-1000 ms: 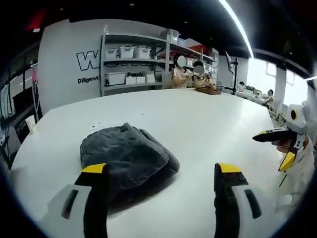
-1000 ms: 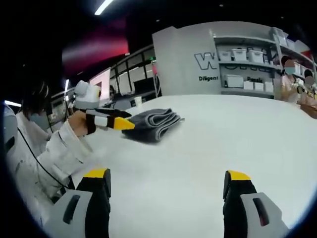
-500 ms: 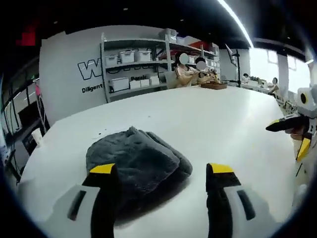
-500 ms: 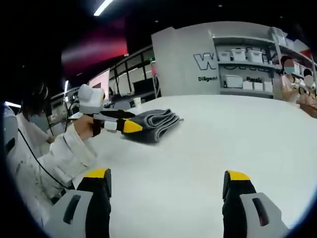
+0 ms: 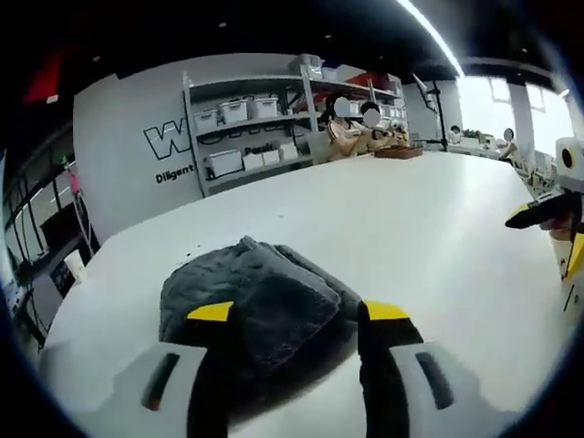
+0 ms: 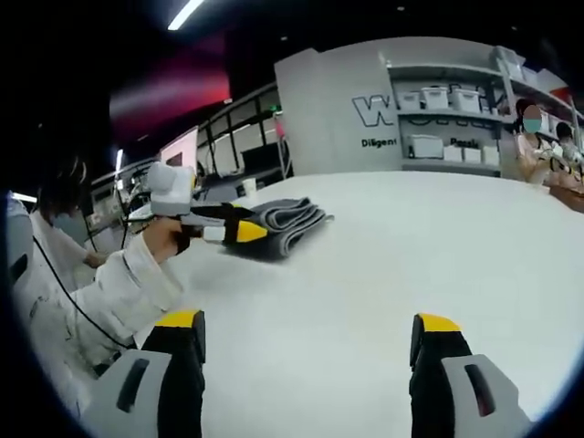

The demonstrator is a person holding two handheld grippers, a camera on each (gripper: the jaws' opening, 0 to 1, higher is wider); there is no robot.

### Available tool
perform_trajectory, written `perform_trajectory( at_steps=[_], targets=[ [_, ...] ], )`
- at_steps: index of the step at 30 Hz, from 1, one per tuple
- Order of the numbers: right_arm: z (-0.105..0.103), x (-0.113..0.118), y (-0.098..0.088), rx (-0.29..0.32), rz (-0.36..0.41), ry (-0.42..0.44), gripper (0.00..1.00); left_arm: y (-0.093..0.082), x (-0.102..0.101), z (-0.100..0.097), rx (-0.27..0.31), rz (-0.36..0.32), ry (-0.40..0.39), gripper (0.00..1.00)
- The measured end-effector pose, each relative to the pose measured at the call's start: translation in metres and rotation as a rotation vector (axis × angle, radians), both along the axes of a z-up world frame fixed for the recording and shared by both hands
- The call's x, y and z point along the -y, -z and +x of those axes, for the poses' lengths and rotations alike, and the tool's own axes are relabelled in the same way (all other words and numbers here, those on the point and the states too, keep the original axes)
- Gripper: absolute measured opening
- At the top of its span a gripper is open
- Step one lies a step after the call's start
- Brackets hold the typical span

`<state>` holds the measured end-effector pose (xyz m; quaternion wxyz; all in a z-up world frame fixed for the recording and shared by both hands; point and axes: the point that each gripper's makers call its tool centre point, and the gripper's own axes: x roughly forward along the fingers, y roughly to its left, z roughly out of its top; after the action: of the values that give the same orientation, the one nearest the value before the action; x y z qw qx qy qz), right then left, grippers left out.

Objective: Open the folded towel by lifting each exposed corner and separating the folded layers until the towel lies flat within the target outline without major curled edges

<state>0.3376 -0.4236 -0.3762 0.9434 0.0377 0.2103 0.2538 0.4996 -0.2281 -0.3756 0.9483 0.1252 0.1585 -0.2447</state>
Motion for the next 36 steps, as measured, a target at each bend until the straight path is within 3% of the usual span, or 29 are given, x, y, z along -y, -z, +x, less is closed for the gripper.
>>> perform_trajectory(
  at_steps=[20,36],
  targets=[
    [-0.0009,0.0046,0.004,-0.011,0.005,0.007,0.91,0.0059,0.0082,0.0077,0.04,0.02,0.024,0.16],
    [-0.0005,0.0035,0.0049,-0.015,0.005,0.0,0.9,0.0092,0.0077,0.0082,0.027,0.0,0.03,0.06]
  ],
)
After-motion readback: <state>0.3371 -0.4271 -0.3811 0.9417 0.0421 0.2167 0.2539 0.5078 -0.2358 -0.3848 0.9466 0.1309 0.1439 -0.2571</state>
